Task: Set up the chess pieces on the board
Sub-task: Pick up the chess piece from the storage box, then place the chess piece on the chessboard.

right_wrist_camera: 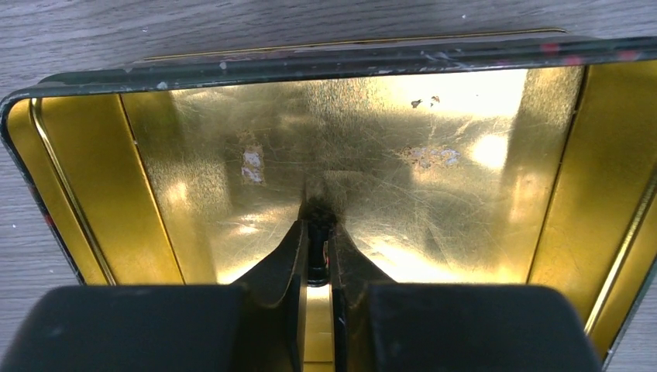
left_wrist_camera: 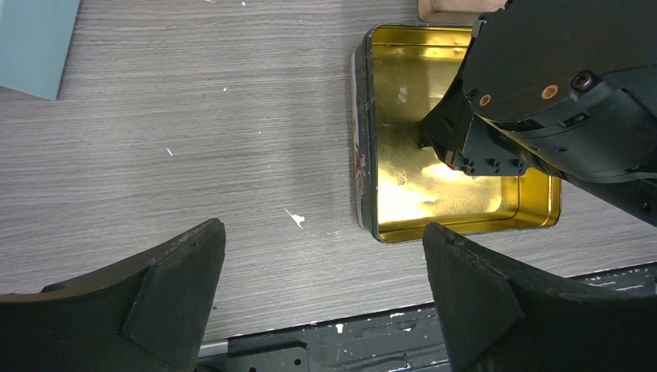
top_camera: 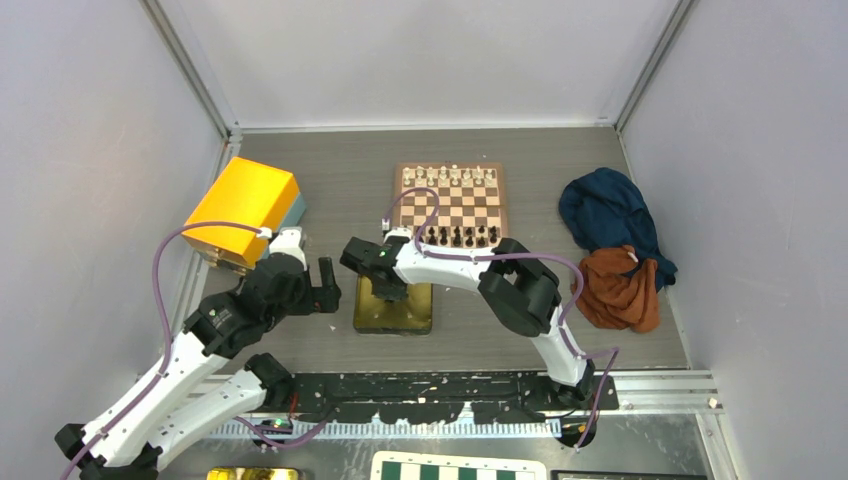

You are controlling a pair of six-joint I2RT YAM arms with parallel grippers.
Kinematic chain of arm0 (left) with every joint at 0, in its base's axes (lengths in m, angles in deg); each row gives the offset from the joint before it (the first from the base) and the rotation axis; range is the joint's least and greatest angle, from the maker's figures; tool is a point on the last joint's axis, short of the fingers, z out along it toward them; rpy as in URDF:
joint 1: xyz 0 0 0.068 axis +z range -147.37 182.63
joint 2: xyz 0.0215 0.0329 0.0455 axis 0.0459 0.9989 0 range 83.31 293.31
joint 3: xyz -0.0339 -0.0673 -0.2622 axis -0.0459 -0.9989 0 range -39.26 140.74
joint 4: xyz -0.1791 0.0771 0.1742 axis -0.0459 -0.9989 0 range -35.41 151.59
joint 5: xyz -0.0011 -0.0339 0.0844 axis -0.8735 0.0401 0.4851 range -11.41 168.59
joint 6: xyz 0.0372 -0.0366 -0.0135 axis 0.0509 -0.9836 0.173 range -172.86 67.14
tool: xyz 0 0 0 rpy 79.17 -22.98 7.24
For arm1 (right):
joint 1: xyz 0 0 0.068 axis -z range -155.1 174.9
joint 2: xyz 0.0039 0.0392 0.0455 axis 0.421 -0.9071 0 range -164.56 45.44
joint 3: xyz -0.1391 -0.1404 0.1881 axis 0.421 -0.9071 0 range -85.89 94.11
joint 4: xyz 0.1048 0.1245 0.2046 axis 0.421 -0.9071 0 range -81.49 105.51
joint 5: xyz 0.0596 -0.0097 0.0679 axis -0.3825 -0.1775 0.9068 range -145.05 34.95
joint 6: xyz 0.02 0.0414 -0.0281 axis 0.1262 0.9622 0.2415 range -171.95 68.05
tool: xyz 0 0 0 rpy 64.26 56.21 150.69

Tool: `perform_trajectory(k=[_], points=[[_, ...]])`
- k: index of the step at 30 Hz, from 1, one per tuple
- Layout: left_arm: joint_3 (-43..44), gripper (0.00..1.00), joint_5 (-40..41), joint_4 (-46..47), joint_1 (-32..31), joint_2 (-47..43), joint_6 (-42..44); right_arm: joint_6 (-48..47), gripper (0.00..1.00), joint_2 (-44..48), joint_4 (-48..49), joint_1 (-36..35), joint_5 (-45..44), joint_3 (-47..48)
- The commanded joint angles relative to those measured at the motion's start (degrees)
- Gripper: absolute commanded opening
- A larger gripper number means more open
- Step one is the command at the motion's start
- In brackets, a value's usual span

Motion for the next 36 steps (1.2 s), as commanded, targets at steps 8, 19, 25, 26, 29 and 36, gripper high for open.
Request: perform_trajectory(k=[8, 19, 25, 26, 29, 36], points=[[0.93, 1.00, 0.46, 1.99, -0.07, -0.55, 0.31, -4.36, 0.01, 3.61, -1.64, 0.07, -3.76, 2.88], [1.69, 1.00, -5.24, 9.08, -0.07, -1.57, -0.66, -11.43, 0.01, 13.39, 4.62, 1.54, 0.82, 2.54], [1.33, 1.00, -10.81, 18.11, -0.07, 0.71, 0.71, -9.98, 0.01, 18.82, 10.53, 5.78, 9.19, -0.52], [1.49, 1.00, -11.52, 19.22, -0.07, 1.36, 1.01, -9.82, 0.01, 19.36, 11.13, 6.52, 10.33, -0.78], [1.95, 1.00, -12.79, 22.31, -0.07, 3.01, 1.44, -9.56, 0.01, 20.36, 11.94, 7.88, 13.06, -1.07], [1.42, 1.00, -12.86, 27.45, -0.07, 5.84, 0.33, -10.16, 0.01, 22.25, 13.87, 8.87, 16.42, -1.75]])
